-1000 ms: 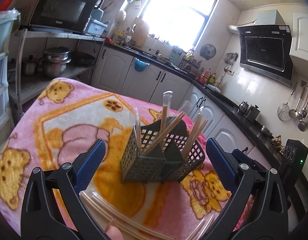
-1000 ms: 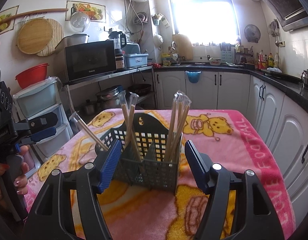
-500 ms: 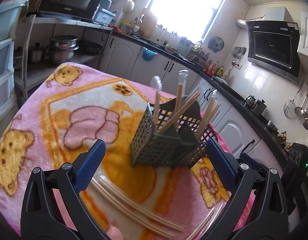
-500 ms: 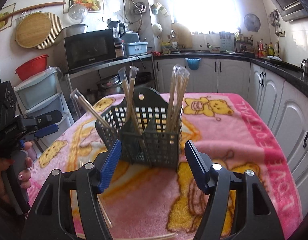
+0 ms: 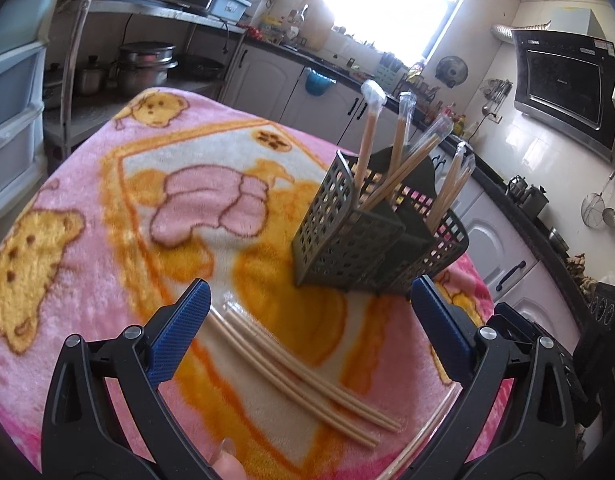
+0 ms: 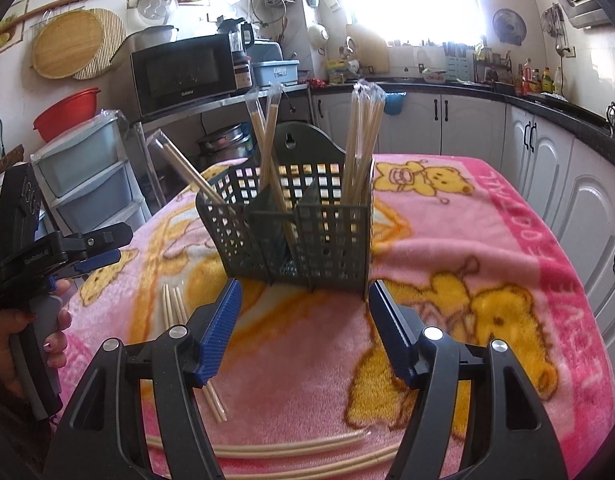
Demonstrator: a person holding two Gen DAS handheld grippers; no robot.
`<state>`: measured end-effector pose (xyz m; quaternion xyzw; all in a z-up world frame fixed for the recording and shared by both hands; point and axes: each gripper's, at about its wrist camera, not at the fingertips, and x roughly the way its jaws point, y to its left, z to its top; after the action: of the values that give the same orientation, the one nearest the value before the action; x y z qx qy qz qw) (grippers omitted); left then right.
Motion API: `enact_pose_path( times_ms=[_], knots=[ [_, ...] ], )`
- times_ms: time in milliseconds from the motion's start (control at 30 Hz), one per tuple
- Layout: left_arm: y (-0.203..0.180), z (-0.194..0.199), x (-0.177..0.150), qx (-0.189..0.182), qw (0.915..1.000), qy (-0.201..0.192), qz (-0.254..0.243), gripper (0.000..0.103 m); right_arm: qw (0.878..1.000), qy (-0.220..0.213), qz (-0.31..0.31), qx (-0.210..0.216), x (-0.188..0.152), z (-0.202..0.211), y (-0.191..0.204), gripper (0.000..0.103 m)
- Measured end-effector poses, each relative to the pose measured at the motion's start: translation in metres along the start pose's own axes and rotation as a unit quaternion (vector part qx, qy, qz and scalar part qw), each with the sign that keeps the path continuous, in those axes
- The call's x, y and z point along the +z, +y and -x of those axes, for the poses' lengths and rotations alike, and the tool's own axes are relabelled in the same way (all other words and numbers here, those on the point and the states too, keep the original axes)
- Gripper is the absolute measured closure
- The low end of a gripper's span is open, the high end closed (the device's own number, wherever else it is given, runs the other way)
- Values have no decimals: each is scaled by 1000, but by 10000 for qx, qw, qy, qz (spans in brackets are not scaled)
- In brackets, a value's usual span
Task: Organize utensils
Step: 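Lower both grippers toward the remaining wrapped chopsticks on the blanket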
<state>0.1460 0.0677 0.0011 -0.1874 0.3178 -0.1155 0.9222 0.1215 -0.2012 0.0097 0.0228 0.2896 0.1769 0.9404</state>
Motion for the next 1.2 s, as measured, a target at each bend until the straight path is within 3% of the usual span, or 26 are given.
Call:
enact_pose_path(
  times_ms=[667,800,1200],
  knots=[
    [23,-23,-23,132,9980,516,334,11,9984,556,-100,-36,-36,-2,-18,40],
    [34,-29,-26,202,9967,603,507,19,9968,771,-187,-30,-45,-2,-26,48],
    [61,-45,-16,452,9925,679,910,27,9913,1277,-323,-54,-65,-15,-41,66]
  ],
)
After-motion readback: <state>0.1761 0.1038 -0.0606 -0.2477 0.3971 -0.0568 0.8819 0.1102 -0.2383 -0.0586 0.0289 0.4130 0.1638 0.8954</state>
